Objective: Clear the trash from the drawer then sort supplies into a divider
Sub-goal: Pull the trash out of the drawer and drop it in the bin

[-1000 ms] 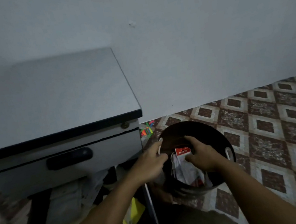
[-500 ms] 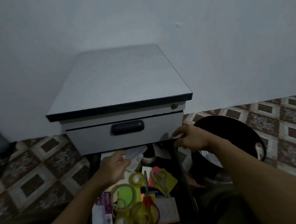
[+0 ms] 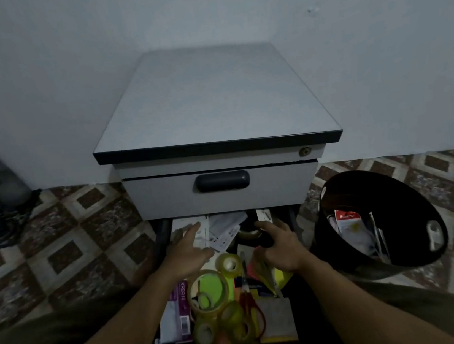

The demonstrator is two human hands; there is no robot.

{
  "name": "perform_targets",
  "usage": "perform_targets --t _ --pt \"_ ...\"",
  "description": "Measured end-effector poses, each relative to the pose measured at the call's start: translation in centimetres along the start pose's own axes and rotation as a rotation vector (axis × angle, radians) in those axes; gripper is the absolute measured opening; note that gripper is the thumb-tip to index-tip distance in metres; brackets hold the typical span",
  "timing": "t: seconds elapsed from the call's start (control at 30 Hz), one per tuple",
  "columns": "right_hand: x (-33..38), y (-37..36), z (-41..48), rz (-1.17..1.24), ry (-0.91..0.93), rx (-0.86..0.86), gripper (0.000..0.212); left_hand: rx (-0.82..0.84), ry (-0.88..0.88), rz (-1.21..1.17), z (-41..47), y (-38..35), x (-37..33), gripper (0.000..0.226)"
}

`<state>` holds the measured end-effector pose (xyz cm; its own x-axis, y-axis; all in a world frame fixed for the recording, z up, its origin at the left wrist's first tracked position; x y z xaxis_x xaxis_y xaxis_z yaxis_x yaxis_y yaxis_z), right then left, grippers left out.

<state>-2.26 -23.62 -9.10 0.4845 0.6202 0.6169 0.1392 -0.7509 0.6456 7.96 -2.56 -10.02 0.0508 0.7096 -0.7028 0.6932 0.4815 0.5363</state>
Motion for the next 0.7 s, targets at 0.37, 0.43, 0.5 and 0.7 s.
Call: perform_targets --t 0.37,0.43,0.5,0.7 --pt "-1.3 -2.7 4.1 0.066 -0.056 0.006 0.074 0.059 0.163 0.313 5.4 -2.7 0.6 0.122" --pt "-1.1 -3.1 4.0 0.102 -0.023 0.009 0.076 0.026 0.197 0.352 5.8 -3.1 1.1 0.108" --pt "-1.2 -3.2 4.0 0.123 0.004 -0.011 0.079 -0.077 0.186 0.400 5.7 -3.1 0.8 0.079" --pt "-0.5 -2.7 2.7 0.103 0.034 -0.047 0.084 -0.197 0.115 0.525 4.9 -3.2 1.2 0.048"
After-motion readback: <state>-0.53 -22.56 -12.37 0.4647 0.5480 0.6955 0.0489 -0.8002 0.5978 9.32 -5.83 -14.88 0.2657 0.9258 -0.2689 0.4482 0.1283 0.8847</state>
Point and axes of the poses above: each hand's wrist, its own z-axis towards the middle knuckle, its own y-axis out of the back of the hand, x = y × z, the point moved 7 cm from there along z, towards the middle knuckle, and after that the axes turned 7 degrees about x, right-handed, at the moved point
